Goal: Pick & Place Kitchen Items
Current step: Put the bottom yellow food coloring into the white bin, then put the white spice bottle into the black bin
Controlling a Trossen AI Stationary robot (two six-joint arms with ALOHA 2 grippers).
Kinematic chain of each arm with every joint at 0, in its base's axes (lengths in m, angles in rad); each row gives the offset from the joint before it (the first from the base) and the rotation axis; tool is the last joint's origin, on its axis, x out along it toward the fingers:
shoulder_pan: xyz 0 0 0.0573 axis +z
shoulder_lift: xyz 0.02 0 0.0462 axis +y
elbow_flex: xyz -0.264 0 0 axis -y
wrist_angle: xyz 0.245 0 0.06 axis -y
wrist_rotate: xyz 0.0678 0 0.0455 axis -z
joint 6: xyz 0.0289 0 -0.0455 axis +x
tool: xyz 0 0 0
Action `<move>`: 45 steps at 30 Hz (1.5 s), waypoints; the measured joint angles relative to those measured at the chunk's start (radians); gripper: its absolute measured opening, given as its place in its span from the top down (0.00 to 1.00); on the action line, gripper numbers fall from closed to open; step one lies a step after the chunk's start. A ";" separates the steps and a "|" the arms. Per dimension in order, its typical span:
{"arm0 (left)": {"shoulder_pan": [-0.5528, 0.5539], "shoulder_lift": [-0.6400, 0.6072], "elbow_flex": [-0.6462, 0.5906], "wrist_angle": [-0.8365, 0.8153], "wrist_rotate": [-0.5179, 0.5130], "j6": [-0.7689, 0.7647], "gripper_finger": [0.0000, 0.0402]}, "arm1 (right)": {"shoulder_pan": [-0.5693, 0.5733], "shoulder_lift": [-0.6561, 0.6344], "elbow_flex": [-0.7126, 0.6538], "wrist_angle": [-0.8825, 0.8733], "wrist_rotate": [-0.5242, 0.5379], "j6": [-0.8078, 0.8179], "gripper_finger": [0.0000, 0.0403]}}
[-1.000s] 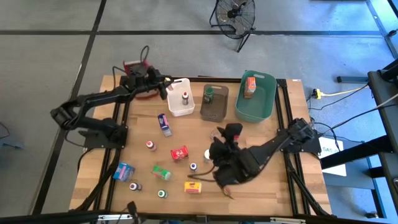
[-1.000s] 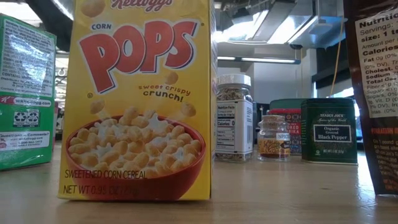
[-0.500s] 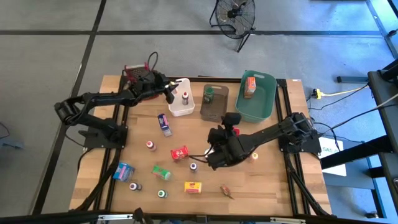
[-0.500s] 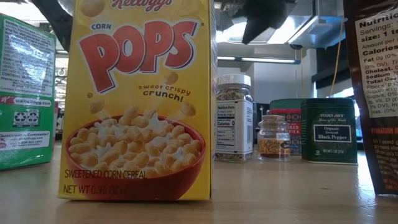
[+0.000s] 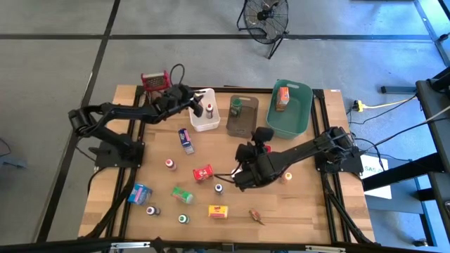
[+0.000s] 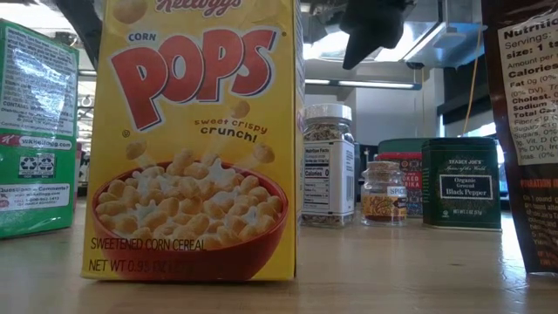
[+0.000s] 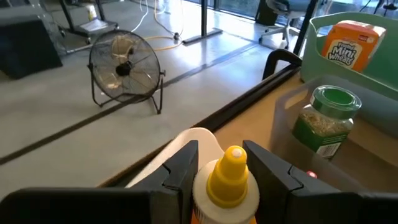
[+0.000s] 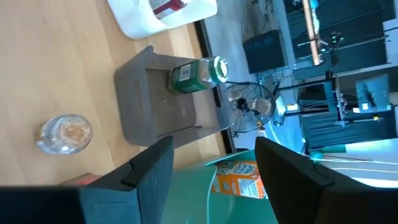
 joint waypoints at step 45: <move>-0.001 -0.108 0.000 0.025 0.229 -0.002 0.63 | 0.021 0.001 0.000 0.003 -0.013 0.000 0.44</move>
